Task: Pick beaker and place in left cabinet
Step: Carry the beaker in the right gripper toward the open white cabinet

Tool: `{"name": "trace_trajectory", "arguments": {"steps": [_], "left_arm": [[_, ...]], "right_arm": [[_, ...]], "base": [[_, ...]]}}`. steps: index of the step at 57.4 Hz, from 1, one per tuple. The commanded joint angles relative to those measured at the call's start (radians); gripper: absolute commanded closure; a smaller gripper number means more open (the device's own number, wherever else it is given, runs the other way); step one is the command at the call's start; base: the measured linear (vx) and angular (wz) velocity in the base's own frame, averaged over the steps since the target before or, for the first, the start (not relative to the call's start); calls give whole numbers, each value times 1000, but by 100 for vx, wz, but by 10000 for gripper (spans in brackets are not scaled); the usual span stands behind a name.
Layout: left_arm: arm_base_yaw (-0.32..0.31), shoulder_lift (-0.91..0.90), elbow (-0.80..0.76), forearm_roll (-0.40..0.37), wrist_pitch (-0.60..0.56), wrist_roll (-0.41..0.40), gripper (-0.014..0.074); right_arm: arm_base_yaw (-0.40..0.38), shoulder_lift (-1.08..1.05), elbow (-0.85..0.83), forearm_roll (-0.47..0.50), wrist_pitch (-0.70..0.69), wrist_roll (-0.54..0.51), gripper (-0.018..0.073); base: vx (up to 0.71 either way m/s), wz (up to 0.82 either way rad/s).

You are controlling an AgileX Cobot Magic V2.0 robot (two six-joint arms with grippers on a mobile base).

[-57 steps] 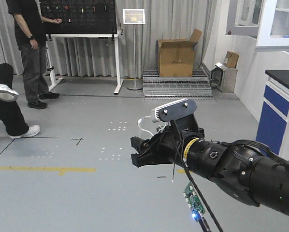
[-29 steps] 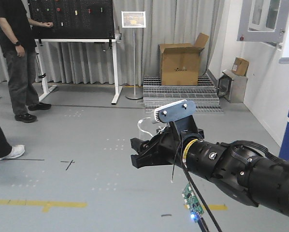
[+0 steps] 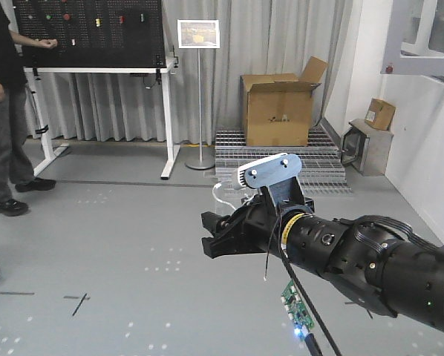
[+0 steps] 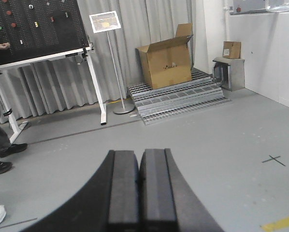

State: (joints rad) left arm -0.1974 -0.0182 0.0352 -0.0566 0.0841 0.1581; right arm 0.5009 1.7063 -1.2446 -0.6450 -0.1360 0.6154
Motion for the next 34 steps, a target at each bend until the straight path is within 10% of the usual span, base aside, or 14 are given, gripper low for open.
{"name": "trace_trajectory", "arguments": {"steps": [1,34], "left_arm": [[-6,-11,-26,-5,-84,-2,603],[-6,-11,-26,-5,-84,-2,603]], "right_arm": [[-3,-47,-35,1,-63,-4,351],[-3,-47,-35,1,-61,-4,351]], "base": [[67,-6],[66,-6]]}}
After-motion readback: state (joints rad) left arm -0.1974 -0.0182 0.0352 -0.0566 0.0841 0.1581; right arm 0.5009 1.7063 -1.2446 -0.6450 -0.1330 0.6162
